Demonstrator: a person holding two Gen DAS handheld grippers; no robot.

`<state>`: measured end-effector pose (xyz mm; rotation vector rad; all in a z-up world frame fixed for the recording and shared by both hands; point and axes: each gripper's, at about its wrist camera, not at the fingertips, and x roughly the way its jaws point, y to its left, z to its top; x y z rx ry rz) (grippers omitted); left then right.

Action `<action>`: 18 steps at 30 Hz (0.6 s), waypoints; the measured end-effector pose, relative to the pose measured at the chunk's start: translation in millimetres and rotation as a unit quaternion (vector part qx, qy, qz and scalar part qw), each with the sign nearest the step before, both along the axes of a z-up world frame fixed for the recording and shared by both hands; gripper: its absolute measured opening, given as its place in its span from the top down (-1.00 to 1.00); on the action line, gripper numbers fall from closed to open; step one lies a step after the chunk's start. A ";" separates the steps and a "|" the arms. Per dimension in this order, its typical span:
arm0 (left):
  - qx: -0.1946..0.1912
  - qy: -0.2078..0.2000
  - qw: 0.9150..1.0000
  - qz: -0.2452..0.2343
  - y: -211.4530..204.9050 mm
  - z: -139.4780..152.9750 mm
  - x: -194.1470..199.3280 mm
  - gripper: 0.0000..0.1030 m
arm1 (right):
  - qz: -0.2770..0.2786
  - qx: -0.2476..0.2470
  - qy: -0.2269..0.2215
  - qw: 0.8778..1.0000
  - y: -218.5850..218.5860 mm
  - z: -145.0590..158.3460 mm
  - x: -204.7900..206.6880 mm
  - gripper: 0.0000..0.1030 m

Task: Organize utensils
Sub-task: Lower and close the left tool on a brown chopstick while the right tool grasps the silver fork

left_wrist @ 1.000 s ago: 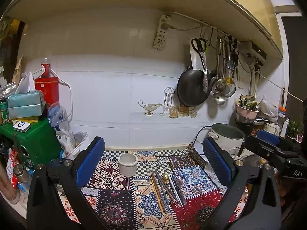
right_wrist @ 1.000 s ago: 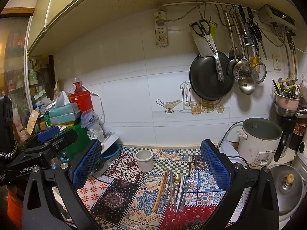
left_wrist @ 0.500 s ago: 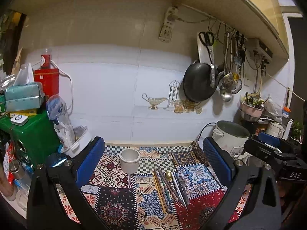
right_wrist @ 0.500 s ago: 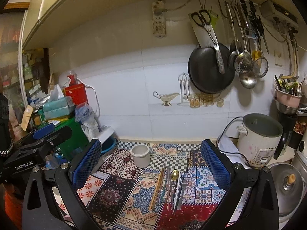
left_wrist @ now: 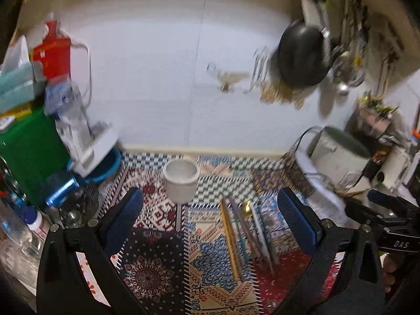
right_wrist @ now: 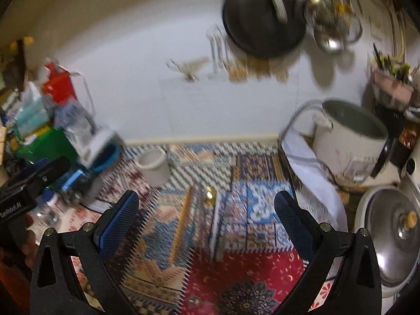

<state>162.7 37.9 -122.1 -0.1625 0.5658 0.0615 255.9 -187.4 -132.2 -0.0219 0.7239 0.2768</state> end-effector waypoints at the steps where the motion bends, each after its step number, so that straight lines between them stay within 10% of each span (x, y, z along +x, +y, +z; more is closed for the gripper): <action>1: 0.000 0.010 1.000 0.002 0.5 -6.5 6.9 -0.99 | -0.004 -0.005 0.011 1.000 -1.8 -7.7 5.5 -0.99; 18: 0.003 0.202 0.979 -0.016 -18.1 -146.8 121.6 -0.72 | -0.010 -0.039 0.184 0.982 -12.0 -129.3 101.2 -0.76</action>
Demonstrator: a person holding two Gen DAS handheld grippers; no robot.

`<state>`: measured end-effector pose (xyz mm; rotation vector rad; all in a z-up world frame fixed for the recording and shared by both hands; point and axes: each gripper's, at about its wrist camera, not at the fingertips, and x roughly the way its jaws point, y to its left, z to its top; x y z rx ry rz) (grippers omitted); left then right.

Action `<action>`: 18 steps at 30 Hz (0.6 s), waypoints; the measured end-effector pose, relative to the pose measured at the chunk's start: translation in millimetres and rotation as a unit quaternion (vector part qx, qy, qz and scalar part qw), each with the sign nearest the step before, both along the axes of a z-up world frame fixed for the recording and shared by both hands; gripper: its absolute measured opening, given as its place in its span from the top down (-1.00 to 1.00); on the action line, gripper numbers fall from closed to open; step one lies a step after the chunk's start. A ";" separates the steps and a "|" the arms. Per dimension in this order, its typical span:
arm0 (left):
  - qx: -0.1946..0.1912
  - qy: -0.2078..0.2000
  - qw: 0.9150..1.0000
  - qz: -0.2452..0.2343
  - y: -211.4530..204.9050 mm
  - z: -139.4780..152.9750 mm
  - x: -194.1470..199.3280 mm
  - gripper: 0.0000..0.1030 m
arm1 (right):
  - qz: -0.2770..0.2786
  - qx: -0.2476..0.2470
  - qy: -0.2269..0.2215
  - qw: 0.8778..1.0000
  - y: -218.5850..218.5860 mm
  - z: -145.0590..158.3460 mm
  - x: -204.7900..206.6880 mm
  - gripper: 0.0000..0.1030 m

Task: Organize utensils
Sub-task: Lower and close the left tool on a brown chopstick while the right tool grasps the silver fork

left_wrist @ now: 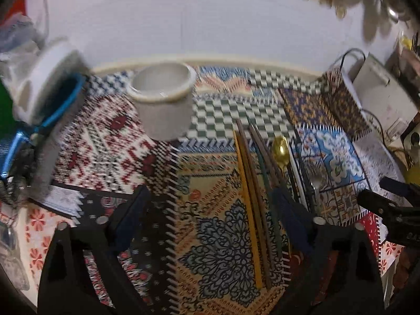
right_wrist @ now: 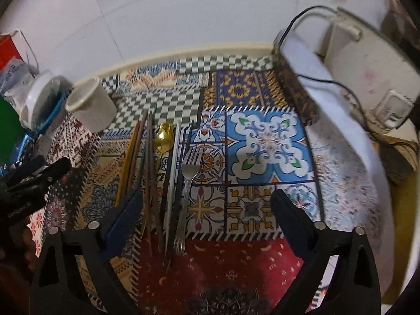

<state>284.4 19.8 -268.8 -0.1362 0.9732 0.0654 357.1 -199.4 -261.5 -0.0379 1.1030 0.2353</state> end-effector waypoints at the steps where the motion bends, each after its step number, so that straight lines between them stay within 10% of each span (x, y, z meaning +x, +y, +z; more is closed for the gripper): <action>1: -0.002 0.008 1.000 -0.004 -2.8 -5.6 5.5 -0.68 | 0.004 -0.003 0.006 1.000 1.9 -4.9 4.2 -0.67; 18: -0.036 0.074 0.995 -0.063 -37.3 -39.2 69.8 0.13 | 0.056 -0.010 0.072 0.996 29.3 -61.6 48.8 0.20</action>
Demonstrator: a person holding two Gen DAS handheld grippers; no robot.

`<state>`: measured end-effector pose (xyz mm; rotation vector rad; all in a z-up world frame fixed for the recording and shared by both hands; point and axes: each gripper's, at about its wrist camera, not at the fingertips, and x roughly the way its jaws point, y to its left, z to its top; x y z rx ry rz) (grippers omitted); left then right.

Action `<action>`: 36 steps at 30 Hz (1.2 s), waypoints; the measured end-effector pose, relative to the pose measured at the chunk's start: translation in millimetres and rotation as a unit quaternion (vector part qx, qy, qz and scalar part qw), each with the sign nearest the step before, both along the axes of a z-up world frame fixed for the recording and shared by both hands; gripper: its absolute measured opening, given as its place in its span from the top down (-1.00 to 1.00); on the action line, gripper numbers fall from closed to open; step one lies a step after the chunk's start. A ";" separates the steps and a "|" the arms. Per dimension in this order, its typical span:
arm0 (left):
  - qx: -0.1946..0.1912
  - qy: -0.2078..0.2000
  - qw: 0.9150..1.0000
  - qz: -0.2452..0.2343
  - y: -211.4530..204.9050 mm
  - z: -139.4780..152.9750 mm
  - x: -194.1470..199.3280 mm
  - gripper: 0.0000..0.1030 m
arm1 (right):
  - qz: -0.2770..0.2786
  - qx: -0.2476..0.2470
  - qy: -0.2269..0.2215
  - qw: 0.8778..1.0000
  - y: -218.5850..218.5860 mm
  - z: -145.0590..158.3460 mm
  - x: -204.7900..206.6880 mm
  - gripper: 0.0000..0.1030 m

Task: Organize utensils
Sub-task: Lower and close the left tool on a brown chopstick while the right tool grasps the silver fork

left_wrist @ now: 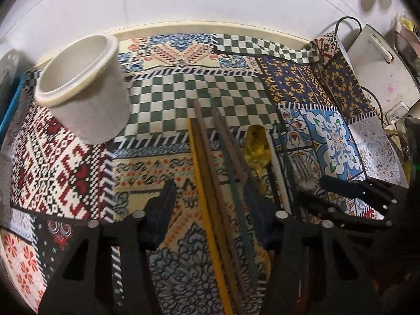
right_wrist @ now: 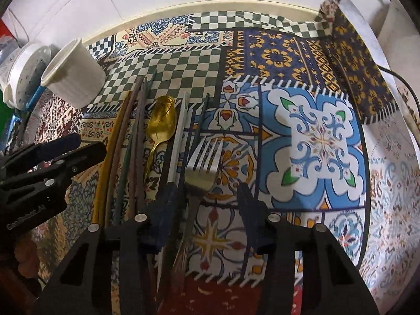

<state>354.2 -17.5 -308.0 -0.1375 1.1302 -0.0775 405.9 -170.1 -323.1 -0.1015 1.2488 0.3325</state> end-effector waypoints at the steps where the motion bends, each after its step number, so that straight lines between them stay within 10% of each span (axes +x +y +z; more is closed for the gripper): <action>1: -0.003 0.004 1.000 -0.003 -2.3 -1.2 3.8 0.19 | 0.005 -0.005 0.000 1.000 2.4 -2.1 0.0 0.29; 14: -0.061 0.052 0.997 -0.014 -18.5 -16.8 25.1 0.89 | 0.028 -0.006 -0.010 1.000 8.3 -4.6 9.4 0.62; 36: -0.026 0.077 0.997 -0.001 -33.1 -27.1 65.3 0.92 | -0.023 0.022 -0.031 0.999 -24.9 17.0 1.8 0.63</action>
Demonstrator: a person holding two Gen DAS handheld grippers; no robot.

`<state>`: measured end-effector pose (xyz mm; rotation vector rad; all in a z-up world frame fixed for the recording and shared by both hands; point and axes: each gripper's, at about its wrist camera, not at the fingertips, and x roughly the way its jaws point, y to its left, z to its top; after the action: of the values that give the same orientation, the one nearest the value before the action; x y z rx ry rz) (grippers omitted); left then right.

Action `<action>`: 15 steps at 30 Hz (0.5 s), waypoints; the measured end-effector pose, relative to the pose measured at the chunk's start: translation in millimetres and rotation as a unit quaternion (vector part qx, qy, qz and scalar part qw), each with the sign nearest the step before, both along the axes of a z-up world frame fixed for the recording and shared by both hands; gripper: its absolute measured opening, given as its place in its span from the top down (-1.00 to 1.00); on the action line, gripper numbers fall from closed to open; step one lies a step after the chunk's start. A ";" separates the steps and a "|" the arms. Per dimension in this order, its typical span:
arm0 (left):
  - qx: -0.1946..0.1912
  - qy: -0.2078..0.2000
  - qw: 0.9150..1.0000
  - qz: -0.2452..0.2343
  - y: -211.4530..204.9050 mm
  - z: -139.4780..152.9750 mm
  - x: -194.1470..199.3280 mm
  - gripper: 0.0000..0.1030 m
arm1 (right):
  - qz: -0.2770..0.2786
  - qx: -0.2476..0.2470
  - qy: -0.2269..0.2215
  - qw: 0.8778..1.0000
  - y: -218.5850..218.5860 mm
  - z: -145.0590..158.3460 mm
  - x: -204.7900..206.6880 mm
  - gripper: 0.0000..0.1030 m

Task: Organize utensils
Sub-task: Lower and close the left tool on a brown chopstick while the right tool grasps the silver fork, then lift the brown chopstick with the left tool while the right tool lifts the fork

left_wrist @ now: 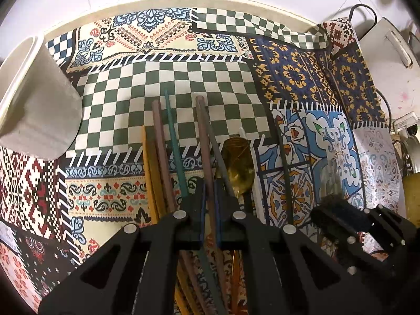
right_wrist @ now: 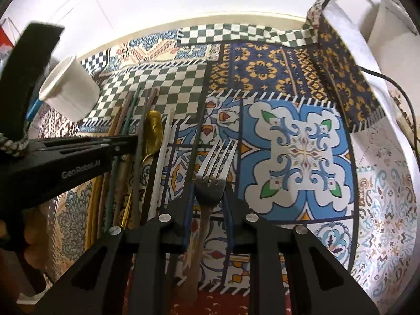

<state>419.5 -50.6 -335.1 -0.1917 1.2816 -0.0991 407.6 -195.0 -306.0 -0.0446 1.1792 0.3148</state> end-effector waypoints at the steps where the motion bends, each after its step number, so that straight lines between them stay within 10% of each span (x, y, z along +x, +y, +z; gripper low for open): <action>1: -0.008 -0.003 1.000 0.002 3.5 4.0 -4.8 0.92 | -0.002 0.001 -0.005 1.000 -1.5 4.3 -1.2 0.63; 15: -0.036 -0.075 0.996 0.012 24.3 62.7 -65.4 0.93 | -0.001 0.004 -0.051 0.999 2.5 36.5 -15.4 0.95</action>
<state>354.1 -26.3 -272.4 -0.2564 1.1271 -0.1367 392.2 -192.5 -269.6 -0.0516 1.0775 0.3128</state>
